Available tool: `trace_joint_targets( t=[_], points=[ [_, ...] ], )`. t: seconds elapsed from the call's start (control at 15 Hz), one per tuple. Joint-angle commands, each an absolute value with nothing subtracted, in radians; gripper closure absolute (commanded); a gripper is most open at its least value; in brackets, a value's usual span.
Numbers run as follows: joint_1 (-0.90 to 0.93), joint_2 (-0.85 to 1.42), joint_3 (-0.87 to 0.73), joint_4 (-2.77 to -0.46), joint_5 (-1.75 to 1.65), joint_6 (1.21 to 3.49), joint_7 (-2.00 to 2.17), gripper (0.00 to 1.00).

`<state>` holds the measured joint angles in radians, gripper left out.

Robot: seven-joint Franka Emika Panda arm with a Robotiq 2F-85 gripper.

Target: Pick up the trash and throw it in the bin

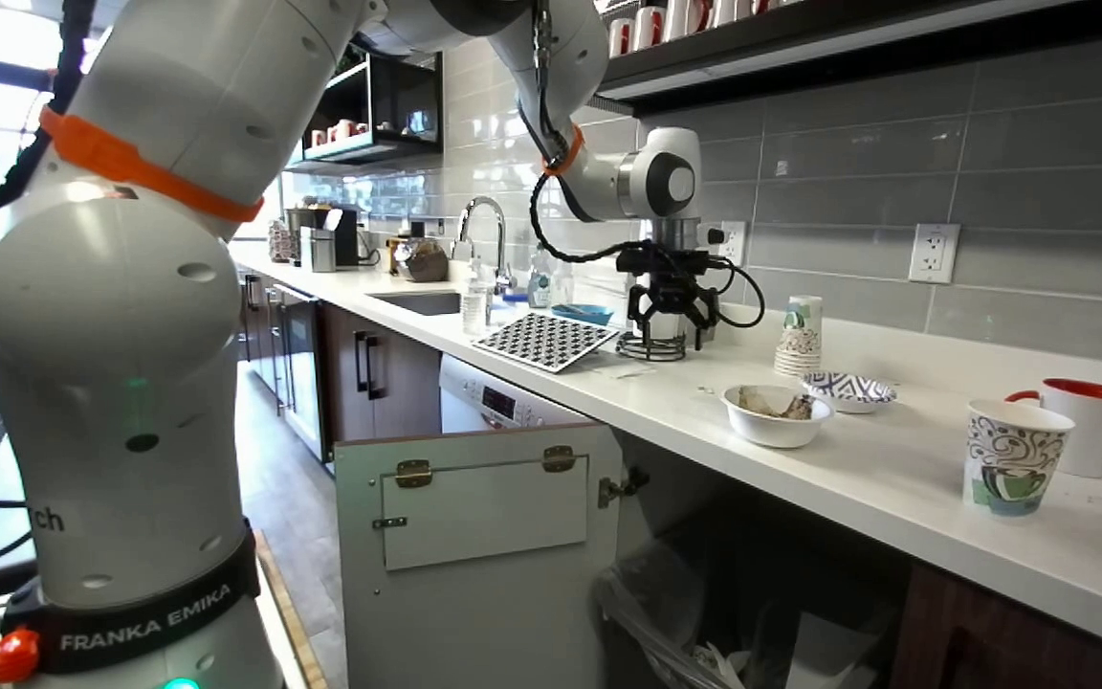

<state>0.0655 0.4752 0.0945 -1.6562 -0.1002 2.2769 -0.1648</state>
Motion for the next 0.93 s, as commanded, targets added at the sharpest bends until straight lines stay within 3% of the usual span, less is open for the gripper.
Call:
trace_joint_targets(
  t=[0.0, 0.4, 0.87],
  points=[
    [0.079, 0.511, 0.082, -1.668, -0.054, 2.453, -0.046, 0.00],
    [0.108, 0.605, 0.047, -1.625, -0.096, 2.607, 0.003, 0.00],
    [0.121, 0.693, 0.024, -1.541, -0.103, 2.618, -0.001, 0.03]
  ],
)
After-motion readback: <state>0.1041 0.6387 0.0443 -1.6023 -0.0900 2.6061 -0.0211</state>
